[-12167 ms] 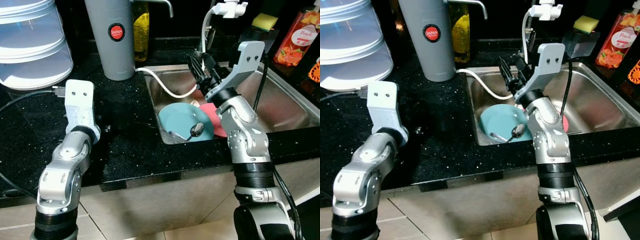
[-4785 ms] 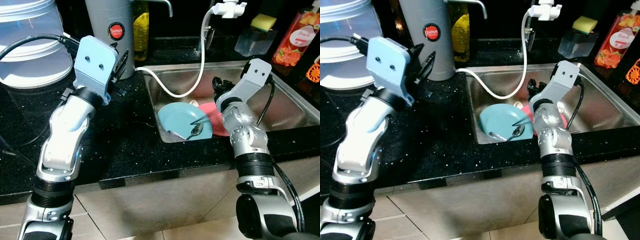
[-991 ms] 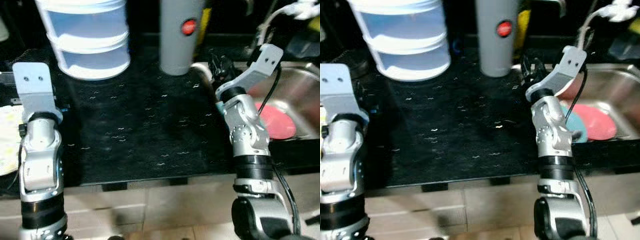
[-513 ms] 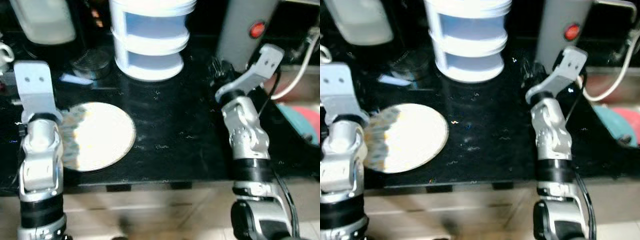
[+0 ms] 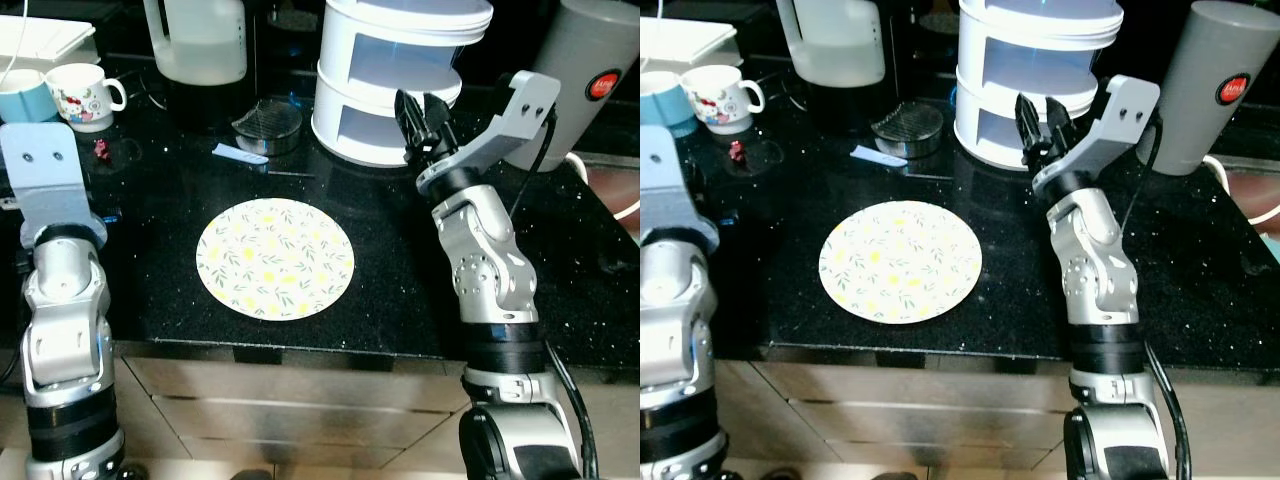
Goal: Kitchen organization
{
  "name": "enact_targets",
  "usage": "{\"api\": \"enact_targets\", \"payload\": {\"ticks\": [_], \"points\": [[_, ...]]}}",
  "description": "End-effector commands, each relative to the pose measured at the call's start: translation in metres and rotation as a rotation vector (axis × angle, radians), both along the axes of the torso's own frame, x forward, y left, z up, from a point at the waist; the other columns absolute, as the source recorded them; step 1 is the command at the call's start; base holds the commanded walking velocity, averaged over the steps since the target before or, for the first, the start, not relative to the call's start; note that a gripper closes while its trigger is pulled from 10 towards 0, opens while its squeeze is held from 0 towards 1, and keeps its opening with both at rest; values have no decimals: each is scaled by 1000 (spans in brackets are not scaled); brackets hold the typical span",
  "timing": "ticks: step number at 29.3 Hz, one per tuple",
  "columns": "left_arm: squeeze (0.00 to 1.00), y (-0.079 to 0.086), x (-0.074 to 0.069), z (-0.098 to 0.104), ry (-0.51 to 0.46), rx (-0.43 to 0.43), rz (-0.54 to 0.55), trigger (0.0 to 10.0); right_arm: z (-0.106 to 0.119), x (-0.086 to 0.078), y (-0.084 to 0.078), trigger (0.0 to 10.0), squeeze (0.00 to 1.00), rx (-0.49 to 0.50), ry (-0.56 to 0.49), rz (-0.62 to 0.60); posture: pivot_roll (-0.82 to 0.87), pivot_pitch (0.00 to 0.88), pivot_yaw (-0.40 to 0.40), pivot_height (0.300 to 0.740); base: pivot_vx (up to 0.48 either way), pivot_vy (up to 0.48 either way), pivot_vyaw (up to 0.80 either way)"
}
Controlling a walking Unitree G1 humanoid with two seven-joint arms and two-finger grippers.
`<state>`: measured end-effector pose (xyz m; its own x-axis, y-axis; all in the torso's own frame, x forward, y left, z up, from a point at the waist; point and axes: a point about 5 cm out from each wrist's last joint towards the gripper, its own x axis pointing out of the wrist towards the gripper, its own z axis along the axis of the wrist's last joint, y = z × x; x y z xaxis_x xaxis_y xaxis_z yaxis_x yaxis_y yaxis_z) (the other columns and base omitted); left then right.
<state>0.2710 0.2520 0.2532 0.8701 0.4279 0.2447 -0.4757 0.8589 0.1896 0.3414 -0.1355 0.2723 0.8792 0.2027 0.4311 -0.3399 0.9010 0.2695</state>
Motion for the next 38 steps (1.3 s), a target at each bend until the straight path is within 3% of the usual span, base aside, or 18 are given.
{"api": "enact_targets", "payload": {"ticks": [1, 11, 12, 13, 14, 16, 20, 22, 26, 29, 36, 38], "points": [[0, 2, -4, 4, -3, 15, -4, 10000, -1, -2, -7, 10000, 0, -4, 12, -22, 178, 19, -59, 740, 0, 0, 0], [0, 7, -8, -1, 13, 3, 20, 10000, -2, 0, -9, 10000, 0, -9, 19, -36, 183, 17, -64, 740, 0, 0, 0], [0, 8, -10, -4, 25, -17, 27, 10000, -1, 0, -10, 10000, 0, -10, 20, -38, 183, 17, -64, 740, 0, 0, 0], [0, 12, -12, -17, 65, -117, 39, 10000, -2, 0, -12, 10000, 0, -13, 21, -44, 184, 13, -66, 740, 0, 0, 0], [0, 12, -12, -23, 82, -154, 38, 10000, -2, 1, -13, 10000, 0, -14, 23, -47, 184, 13, -66, 740, 0, 0, 0], [0, 13, -12, -27, 95, -180, 35, 10000, -2, 1, -13, 10000, 0, -15, 24, -49, 183, 12, -67, 740, 0, 0, 0], [0, 4, -12, -35, 133, -240, -51, 10000, -1, 1, -14, 10000, 0, -20, 23, -52, 184, 11, -68, 740, 0, 0, 0], [0, -8, -13, -47, 193, -319, -149, 10000, 0, 2, -16, 10000, 0, -23, 20, -55, 184, 10, -69, 740, 0, 0, 0], [0, -11, -13, -50, 213, -334, -177, 10000, 0, 2, -16, 10000, 0, -23, 19, -56, 184, 10, -69, 740, 0, 0, 0], [0, -44, -13, -56, 274, -419, -420, 10000, 2, 2, -16, 10000, 0, -21, 14, -56, 185, 7, -65, 740, 0, 0, 0], [0, -66, -11, -54, 291, -509, -602, 10000, 2, 1, -17, 10000, 0, -15, 9, -58, 177, 7, -60, 740, 0, 0, 0], [0, -66, -11, -54, 291, -509, -602, 10000, 2, 1, -17, 10000, 0, -15, 9, -58, 177, 7, -60, 740, 0, 0, 0]]}}
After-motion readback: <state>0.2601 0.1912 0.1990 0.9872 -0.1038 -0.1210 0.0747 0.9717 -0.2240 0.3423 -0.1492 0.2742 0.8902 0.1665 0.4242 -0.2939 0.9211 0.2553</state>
